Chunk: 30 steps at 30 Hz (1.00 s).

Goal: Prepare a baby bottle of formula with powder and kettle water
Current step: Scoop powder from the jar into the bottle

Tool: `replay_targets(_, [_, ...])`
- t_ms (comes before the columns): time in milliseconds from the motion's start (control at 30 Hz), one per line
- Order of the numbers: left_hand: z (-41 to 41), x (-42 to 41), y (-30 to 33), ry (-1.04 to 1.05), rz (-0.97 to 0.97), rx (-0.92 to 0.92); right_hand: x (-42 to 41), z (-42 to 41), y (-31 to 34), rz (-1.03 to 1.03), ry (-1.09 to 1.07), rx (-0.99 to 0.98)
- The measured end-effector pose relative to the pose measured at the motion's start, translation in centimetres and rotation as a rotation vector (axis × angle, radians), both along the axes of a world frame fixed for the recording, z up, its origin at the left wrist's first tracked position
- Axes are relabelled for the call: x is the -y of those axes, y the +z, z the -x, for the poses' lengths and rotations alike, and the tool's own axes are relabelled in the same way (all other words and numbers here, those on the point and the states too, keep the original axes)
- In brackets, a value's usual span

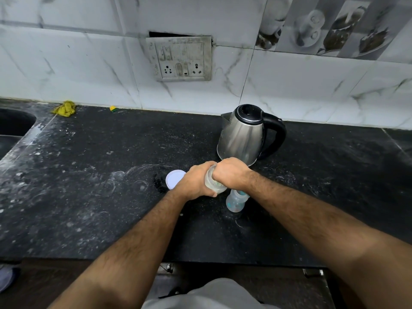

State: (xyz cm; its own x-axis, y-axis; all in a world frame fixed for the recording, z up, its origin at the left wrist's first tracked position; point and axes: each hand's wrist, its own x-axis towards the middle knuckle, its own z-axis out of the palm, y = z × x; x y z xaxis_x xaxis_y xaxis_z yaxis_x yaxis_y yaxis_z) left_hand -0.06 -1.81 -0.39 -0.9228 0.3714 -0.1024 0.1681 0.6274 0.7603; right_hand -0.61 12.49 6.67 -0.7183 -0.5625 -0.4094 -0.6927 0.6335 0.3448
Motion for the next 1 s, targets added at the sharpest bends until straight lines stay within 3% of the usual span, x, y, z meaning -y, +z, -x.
replay_targets(267, [-0.1,-0.4,0.5,-0.02,0.018,0.006,-0.3,0.5,-0.7,0.005,-0.012,0.043])
replay_targets(533, [-0.1,-0.2,0.3,-0.014,0.01,0.012,-0.9,0.8,-0.7,0.274,-0.327,0.201])
replay_targets(667, [0.0,-0.1,0.0,0.001,0.015,0.009,-1.4,0.9,0.0,0.354,-0.287,0.211])
replay_targets(1000, [-0.2,0.5,-0.4,0.066,-0.077,0.06,-5.1,1.7,-0.5,1.053,-0.762,0.437])
